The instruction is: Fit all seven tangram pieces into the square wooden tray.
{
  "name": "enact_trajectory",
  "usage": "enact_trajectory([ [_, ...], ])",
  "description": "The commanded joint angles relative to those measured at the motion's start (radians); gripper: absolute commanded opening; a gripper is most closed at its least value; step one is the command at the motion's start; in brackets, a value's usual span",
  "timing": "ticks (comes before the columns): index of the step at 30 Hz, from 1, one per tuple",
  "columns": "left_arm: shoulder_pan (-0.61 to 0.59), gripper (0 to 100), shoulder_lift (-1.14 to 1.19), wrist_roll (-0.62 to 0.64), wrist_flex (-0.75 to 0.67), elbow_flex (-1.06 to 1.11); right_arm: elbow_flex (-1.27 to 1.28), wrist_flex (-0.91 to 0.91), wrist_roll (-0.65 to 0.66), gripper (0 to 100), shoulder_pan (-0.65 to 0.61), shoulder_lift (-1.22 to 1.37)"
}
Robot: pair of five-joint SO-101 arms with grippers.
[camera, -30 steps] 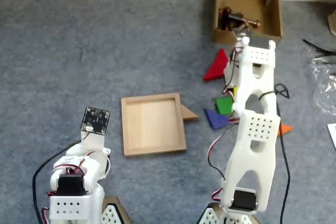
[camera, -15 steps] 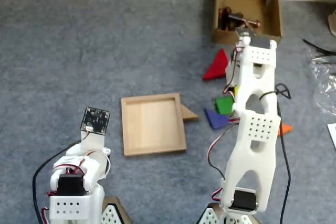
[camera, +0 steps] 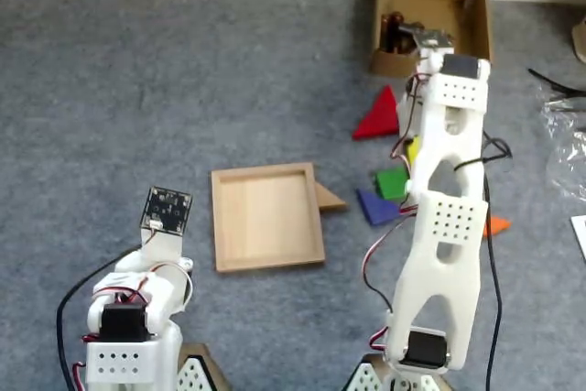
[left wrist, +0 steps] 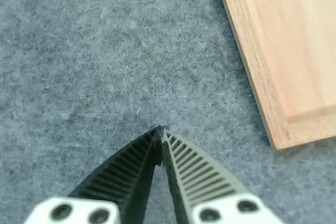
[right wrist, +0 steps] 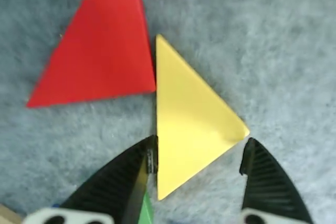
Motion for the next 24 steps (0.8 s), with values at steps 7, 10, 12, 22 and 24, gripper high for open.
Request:
enact_trajectory([
  [7, 0.010, 1, 0.002, 0.006, 0.002, 0.021, -0.061, 0.005, 0.008, 32.2, 0.008, -0.033],
  [10, 0.010, 1, 0.002, 0.006, 0.002, 0.021, -0.062, 0.005, 0.009, 37.0, 0.005, -0.033],
  [12, 0.010, 1, 0.002, 0.006, 0.002, 0.021, -0.061, 0.002, 0.011, 37.2, 0.004, -0.033],
  [22, 0.010, 1, 0.002, 0.006, 0.002, 0.021, -0.027, -0.065, 0.006, 37.2, -0.033, 0.016],
  [24, 0.010, 1, 0.002, 0.006, 0.002, 0.021, -0.027, -0.065, 0.005, 37.2, -0.045, 0.044],
])
